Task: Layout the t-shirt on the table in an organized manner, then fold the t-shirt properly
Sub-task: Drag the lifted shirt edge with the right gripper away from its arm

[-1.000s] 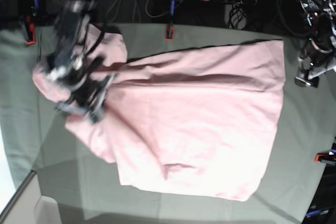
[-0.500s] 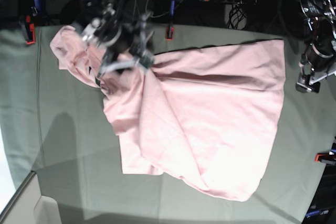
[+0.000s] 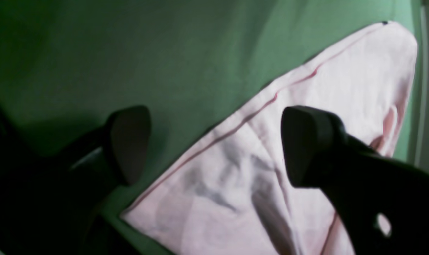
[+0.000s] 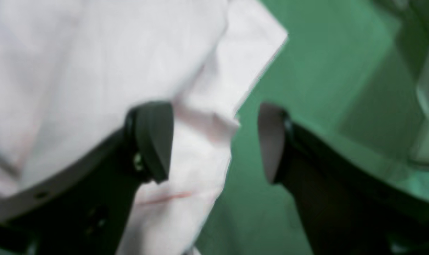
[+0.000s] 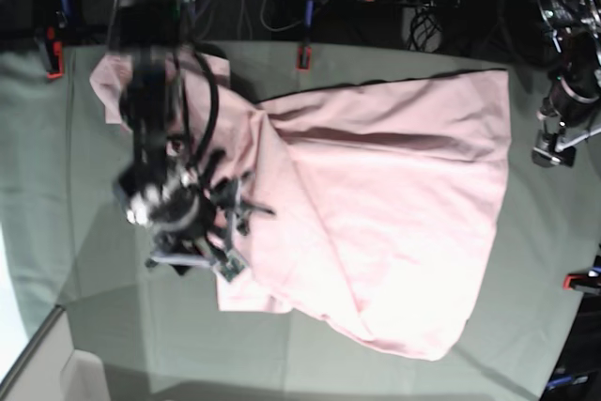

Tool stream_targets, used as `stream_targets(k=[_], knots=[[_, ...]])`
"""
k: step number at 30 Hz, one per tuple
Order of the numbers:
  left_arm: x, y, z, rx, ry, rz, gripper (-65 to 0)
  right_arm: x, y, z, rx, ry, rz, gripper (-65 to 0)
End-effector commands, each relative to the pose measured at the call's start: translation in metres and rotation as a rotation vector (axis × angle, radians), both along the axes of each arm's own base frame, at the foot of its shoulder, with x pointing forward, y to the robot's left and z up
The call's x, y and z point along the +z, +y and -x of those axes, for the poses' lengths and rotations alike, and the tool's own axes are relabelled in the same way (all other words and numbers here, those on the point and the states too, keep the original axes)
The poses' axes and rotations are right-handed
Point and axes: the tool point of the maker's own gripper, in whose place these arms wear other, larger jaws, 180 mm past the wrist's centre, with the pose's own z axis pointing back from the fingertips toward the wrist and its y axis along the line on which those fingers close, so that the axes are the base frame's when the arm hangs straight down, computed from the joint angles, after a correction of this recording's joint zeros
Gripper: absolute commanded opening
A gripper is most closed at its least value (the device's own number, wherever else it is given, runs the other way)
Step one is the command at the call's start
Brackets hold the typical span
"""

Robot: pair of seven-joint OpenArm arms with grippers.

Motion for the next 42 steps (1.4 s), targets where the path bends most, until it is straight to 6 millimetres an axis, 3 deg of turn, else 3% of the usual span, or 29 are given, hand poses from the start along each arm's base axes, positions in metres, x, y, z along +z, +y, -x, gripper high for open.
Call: stream_targets(k=[1, 6, 11, 19, 24, 29, 31, 37, 42], knots=[[0.014, 0.007, -0.004, -0.009, -0.03, -0.032, -9.3, 0.013, -0.002, -0.02, -0.012, -0.036, -0.02, -26.9], [0.016, 0.009, 0.002, -0.008, -0.026, -0.046, -9.3, -0.012, -0.029, -0.047, -0.091, 0.064, -0.067, -26.9], [0.022, 0.028, 0.011, 0.058, -0.039, -0.056, -9.3, -0.03, -0.04, -0.047, -0.111, 0.079, -0.129, -26.9], [0.026, 0.031, 0.007, 0.058, -0.05, -0.062, -9.3, -0.054, -0.039, -0.024, -0.108, 0.13, -0.13, -26.9], [0.025, 0.028, 0.005, 0.057, -0.054, -0.055, -9.4, -0.048, -0.031, -0.029, -0.091, 0.078, -0.175, -27.3], [0.025, 0.028, 0.005, 0.058, -0.054, -0.054, -9.4, -0.059, -0.021, -0.035, -0.077, 0.102, -0.233, -28.1], [0.025, 0.029, 0.005, 0.061, -0.055, -0.055, -9.4, -0.07, -0.027, -0.032, -0.082, 0.136, -0.237, -33.2], [0.024, 0.029, 0.008, 0.06, -0.05, -0.056, -9.4, -0.066, -0.025, -0.044, -0.073, 0.101, -0.29, -63.9], [0.024, 0.029, 0.008, 0.06, -0.05, -0.056, -9.4, -0.031, -0.047, -0.079, -0.087, 0.018, -0.268, -65.0]])
